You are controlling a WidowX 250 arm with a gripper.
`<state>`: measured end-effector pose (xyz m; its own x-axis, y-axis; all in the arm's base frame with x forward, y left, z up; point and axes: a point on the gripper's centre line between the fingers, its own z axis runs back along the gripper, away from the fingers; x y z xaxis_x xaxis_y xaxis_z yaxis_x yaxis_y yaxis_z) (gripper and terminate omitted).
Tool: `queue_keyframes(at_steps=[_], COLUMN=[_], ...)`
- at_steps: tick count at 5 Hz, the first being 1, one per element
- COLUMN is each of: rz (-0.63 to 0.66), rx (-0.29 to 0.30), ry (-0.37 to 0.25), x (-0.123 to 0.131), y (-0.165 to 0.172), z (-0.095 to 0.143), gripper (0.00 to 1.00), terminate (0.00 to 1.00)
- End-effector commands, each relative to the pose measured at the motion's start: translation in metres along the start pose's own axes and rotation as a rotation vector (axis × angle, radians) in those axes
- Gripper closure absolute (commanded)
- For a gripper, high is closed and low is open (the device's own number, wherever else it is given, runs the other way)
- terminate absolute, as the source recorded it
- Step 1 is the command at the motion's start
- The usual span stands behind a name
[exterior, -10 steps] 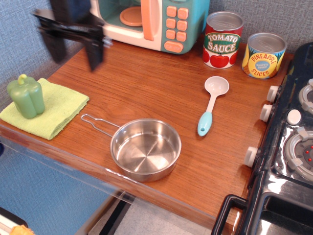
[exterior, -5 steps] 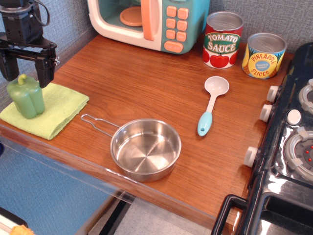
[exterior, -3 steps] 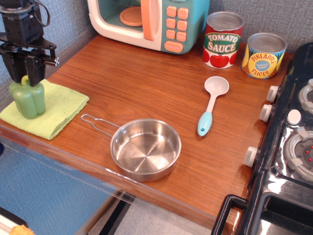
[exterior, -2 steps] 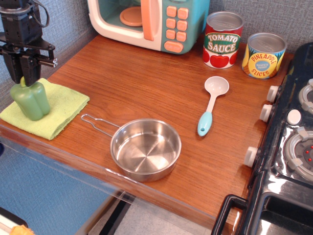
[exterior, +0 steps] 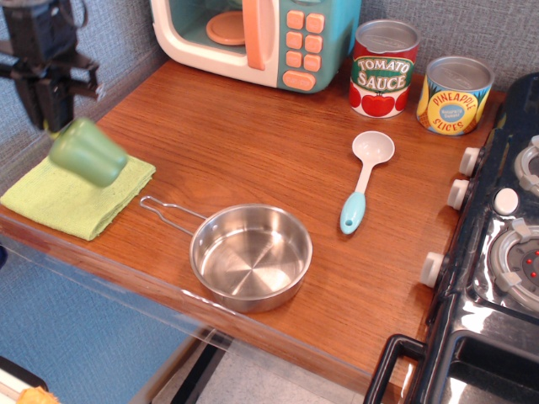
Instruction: Put the pepper to the left of the spoon.
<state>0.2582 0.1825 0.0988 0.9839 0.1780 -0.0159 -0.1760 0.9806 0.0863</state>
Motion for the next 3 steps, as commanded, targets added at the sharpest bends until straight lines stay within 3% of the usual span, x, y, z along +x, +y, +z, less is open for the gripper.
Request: queue_keyframes(at_steps=[1,2,3], rz=[-0.213,-0.283,-0.291], rx=[0.044,0.088,0.158], ry=[-0.171,-0.166,-0.145], x=[0.028,0.051,0.072], y=[-0.095,-0.147,-0.171], z=[0.065,0.059,0.047], gripper=[1.00,1.00,1.00], terminate=[0.00,0.00,0.00])
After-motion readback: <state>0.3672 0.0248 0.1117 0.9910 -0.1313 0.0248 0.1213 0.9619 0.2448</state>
